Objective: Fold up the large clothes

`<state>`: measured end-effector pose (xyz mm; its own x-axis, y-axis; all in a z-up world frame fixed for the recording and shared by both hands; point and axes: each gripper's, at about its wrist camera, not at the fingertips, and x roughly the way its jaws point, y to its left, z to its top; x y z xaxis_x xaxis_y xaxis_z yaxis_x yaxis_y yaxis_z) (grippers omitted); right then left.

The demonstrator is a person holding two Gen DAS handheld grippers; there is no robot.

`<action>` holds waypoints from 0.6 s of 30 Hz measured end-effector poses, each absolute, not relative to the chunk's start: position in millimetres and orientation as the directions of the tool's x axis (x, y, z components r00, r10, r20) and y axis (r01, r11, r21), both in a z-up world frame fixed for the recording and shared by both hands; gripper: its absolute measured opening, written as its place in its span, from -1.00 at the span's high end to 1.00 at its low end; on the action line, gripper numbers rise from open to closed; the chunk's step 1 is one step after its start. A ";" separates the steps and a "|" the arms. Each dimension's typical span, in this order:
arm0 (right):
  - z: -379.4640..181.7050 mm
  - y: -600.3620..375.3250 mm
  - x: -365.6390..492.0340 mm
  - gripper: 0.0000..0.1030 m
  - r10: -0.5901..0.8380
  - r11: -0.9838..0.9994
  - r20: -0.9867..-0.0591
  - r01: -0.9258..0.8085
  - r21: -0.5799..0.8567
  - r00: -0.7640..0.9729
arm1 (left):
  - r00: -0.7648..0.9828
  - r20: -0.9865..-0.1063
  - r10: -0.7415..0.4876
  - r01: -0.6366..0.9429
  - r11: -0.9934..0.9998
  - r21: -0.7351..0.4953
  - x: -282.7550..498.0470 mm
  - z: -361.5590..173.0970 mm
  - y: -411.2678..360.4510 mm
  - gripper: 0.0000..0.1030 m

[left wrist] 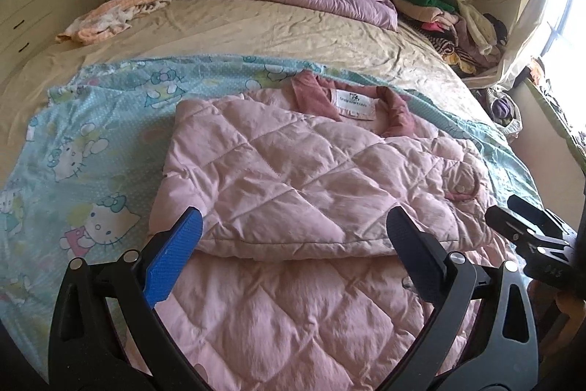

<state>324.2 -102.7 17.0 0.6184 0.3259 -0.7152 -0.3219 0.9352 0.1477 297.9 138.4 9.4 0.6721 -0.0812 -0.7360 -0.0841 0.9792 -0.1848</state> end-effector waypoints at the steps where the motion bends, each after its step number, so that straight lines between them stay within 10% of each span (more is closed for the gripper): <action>1: 21.3 -103.4 321.2 -0.91 0.330 0.934 -0.710 -0.325 0.149 0.623 | 0.675 -0.734 -0.081 -0.084 0.979 -0.185 296.1 11.5 138.0 -0.83; 18: 88.1 -132.8 268.8 -0.92 0.370 0.927 -0.594 -0.328 0.183 0.714 | 0.738 -0.669 -0.087 -0.046 0.983 -0.178 260.2 57.4 121.7 -0.83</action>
<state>268.8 -132.8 88.1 0.7144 0.3705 -0.5936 -0.3285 0.9266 0.1830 260.2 121.7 57.4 0.7382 -0.0867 -0.6690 -0.0461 0.9829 -0.1784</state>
